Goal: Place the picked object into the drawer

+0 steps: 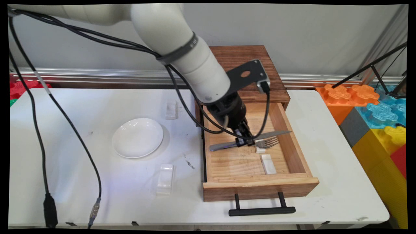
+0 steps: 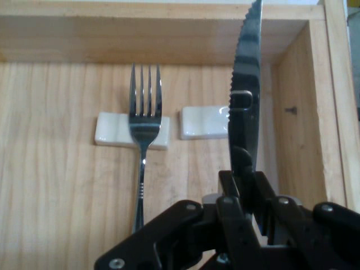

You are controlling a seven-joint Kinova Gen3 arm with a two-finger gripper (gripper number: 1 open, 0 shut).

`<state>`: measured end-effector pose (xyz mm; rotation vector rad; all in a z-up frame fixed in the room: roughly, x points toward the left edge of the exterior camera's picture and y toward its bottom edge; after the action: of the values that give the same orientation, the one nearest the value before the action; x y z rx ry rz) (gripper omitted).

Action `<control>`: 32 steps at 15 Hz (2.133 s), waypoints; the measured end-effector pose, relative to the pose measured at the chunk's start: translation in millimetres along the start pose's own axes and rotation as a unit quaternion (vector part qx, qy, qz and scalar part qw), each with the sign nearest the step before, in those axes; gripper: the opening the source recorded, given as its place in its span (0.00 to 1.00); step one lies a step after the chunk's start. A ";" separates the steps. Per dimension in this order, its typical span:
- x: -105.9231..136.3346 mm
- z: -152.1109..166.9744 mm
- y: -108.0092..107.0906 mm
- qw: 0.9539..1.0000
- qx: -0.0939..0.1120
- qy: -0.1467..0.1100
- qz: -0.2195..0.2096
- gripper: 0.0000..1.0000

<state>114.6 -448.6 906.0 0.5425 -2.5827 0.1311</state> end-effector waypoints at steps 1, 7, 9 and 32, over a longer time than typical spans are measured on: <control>1.8 6.1 0.2 1.000 0.000 0.001 -0.001 0.00; 2.8 32.4 1.4 1.000 0.001 0.003 -0.002 0.00; 0.8 43.7 1.9 1.000 0.001 0.003 -0.002 0.00; -27.2 109.3 7.7 1.000 -0.008 -0.004 -0.011 0.00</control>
<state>84.2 -452.6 797.3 0.5672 -2.5815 0.1021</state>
